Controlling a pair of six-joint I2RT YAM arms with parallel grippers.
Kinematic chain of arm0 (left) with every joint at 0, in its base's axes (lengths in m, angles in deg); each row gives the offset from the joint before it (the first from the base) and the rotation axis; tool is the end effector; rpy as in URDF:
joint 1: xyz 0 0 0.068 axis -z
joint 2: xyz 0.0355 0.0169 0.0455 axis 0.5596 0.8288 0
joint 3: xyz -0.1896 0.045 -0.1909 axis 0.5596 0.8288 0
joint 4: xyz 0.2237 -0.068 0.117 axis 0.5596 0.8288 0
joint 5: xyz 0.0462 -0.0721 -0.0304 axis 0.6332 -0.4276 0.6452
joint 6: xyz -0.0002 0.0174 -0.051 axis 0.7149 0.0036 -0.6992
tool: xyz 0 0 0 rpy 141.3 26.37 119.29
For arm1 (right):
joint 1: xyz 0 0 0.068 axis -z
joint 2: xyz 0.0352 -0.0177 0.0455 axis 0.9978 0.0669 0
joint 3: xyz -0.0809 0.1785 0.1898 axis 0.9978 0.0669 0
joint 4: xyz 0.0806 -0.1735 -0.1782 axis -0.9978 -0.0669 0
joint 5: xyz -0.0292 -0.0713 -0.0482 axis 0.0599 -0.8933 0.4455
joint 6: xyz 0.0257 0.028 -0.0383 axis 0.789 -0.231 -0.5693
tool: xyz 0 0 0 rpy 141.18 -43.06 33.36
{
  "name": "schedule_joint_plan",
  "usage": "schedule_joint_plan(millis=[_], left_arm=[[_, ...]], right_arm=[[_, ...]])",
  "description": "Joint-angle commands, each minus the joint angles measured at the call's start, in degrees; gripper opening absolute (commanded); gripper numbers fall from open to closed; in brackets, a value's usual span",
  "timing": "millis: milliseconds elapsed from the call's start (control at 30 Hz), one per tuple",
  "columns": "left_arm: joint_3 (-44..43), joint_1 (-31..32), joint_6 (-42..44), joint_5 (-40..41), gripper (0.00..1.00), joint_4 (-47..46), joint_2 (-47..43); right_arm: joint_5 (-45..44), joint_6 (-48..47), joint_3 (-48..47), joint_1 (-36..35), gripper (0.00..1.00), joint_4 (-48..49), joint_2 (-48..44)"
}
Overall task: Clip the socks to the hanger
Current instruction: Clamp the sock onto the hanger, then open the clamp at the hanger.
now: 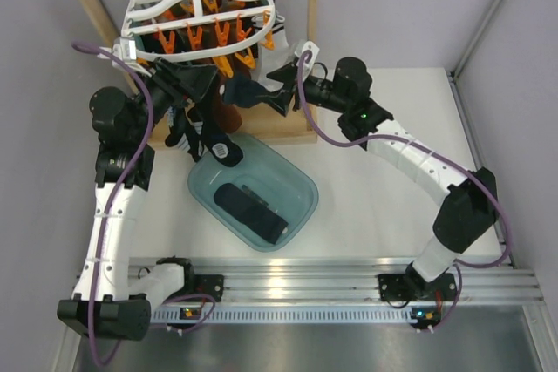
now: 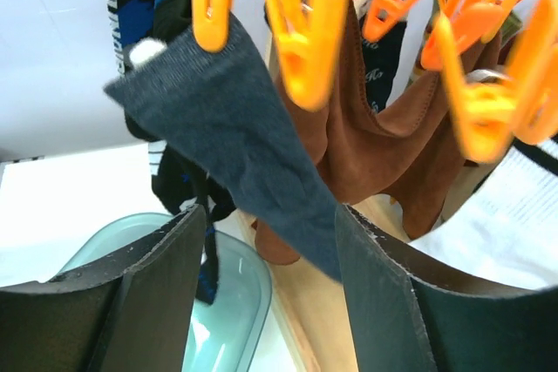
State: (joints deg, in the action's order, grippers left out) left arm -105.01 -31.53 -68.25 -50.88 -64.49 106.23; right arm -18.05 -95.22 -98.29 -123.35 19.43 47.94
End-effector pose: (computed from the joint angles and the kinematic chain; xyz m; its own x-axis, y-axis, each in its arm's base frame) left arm 0.2153 -0.0257 0.4787 -0.1511 -0.5916 -0.7920 0.5129 0.6379 -0.5744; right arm 0.3011 0.2525 0.4119 0.1880 0.0271 -0.9818 -0.9201 0.3547 -0.1664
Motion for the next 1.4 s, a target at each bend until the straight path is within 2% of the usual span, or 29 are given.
schedule_joint_plan(millis=[0,133,267,433,600,700,833,867,933,967,1067,1200,1267,1367], left_arm=[[-2.5,-0.6,1.0,0.8,0.79,-0.3,0.3],[-2.4,-0.7,1.3,0.7,0.79,-0.2,0.5],[-2.6,-0.8,1.5,0.4,0.79,-0.1,0.5],[-2.6,-1.2,1.7,0.0,0.79,0.4,0.5],[-2.6,-1.4,1.7,-0.2,0.79,0.5,0.1],[-2.8,-1.6,2.0,-0.5,0.79,0.5,0.0],[-3.1,-2.0,1.1,-1.1,0.79,0.5,-0.2],[-3.1,-2.1,1.0,-1.4,0.79,0.5,-0.3],[-3.1,-2.2,0.1,-1.8,0.79,0.3,-0.8],[-3.1,-2.2,-0.2,-2.1,0.79,0.1,-0.9],[-3.1,-2.1,-0.9,-3.4,0.79,-0.2,-1.6],[-3.0,-2.1,-0.3,-6.0,0.78,0.2,-3.1],[-3.3,-2.2,0.9,-6.0,0.75,0.5,-3.8],[-4.3,-2.2,1.7,-6.0,0.73,2.7,-4.9]], right_arm=[[4.6,3.0,-3.6,1.8,0.61,2.2,0.3],[7.8,3.8,-6.9,2.2,0.61,4.9,2.5],[10.9,9.3,-11.1,2.0,0.6,8.5,5.8],[13.1,11.9,-17.0,0.5,0.59,11.1,10.0],[12.4,11.6,-21.0,-0.3,0.6,10.6,13.3],[12.8,11.6,-23.2,-0.6,0.57,9.7,14.7],[13.7,11.3,-23.7,-1.6,0.42,9.2,14.9],[13.6,10.8,-23.5,-1.8,0.33,8.8,14.4],[11.3,10.1,-22.8,-2.7,0.22,7.7,13.5],[10.1,9.2,-22.5,-3.1,0.11,6.8,12.5],[4.0,6.7,-22.1,-5.5,0.0,2.0,10.6],[-4.8,0.7,-18.5,-10.2,0.0,0.9,7.5],[-12.5,-0.9,-17.1,-11.7,0.0,0.8,7.0],[-16.5,0.1,-16.7,-13.0,0.0,1.5,6.7]])
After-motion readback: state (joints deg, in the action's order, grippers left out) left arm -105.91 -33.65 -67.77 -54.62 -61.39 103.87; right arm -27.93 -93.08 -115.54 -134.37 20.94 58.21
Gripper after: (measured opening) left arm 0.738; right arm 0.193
